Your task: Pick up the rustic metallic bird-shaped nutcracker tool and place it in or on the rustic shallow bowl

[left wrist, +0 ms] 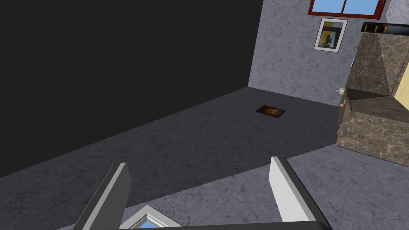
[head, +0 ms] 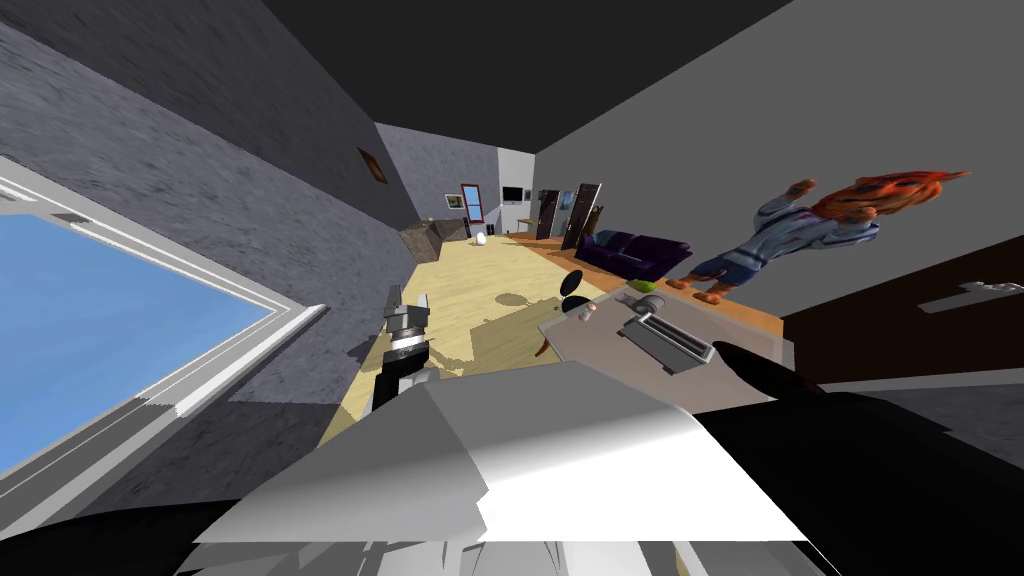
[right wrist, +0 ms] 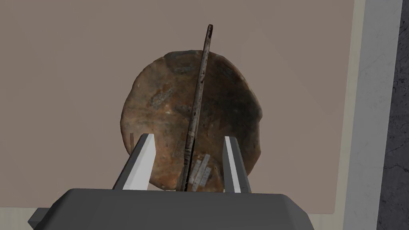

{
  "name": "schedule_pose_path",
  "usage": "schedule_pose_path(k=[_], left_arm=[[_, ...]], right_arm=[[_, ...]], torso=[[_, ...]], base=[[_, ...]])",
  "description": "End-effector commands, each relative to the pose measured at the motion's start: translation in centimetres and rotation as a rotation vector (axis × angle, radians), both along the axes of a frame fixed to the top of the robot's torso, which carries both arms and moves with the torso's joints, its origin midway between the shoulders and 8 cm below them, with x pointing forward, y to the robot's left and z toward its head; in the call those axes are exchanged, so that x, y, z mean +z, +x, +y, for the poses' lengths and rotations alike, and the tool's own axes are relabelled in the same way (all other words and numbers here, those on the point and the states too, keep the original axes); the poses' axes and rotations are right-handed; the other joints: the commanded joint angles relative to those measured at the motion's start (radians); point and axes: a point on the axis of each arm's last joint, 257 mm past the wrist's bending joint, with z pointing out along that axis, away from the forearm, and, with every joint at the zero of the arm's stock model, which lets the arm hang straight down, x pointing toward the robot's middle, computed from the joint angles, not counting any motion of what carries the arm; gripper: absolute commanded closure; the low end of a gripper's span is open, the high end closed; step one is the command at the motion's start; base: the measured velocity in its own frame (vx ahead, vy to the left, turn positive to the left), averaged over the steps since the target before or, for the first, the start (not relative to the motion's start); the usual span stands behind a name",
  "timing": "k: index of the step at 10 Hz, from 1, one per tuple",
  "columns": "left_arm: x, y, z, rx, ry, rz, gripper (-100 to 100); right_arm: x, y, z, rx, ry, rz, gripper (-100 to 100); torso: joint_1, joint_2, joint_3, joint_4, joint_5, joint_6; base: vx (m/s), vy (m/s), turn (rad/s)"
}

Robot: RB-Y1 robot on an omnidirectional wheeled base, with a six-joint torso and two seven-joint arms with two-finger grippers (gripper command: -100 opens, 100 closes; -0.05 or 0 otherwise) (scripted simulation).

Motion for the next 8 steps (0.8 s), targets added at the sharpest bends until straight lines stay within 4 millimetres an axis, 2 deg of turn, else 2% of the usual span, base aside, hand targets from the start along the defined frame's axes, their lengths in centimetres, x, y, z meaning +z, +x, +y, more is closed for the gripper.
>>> schedule_pose_path(k=[1, 4, 5, 6, 7, 8], left_arm=[[0.0, 0.0, 0.0, 0.000, 0.000, 0.000, 0], [0.0, 0.0, 0.0, 0.000, 0.000, 0.000, 0], [0.0, 0.0, 0.0, 0.000, 0.000, 0.000, 0], [0.0, 0.0, 0.0, 0.000, 0.000, 0.000, 0], [0.0, 0.0, 0.0, 0.000, 0.000, 0.000, 0], [0.0, 0.0, 0.0, 0.000, 0.000, 0.000, 0]], right_arm=[[0.0, 0.0, 0.0, 0.000, 0.000, 0.000, -100], [0.0, 0.0, 0.0, 0.000, 0.000, 0.000, -100], [0.0, 0.0, 0.0, 0.000, 0.000, 0.000, 0], [1.1, -0.1, -0.6, 0.004, 0.000, -0.001, -100], [1.1, -0.1, -0.6, 0.004, 0.000, -0.001, -100], [2.1, -0.3, -1.1, 0.008, -0.001, -0.001, -100]], torso=[[0.000, 0.000, 0.000, 0.000, 0.000, 0.000], [0.003, -0.001, 0.000, 0.000, 0.001, 0.000], [0.003, -0.001, 0.000, 0.000, 0.001, 0.000], [0.003, -0.001, 0.000, 0.000, 0.001, 0.000], [0.004, -0.001, -0.001, 0.000, 0.001, 0.000], [0.004, -0.002, -0.001, 0.000, 0.001, 0.000]], base=[[-0.001, -0.007, 0.000], [0.000, 0.000, 0.000], [0.000, 0.000, 0.000], [0.012, 0.018, -0.009], [0.017, 0.021, -0.014], [0.024, 0.022, -0.015]])
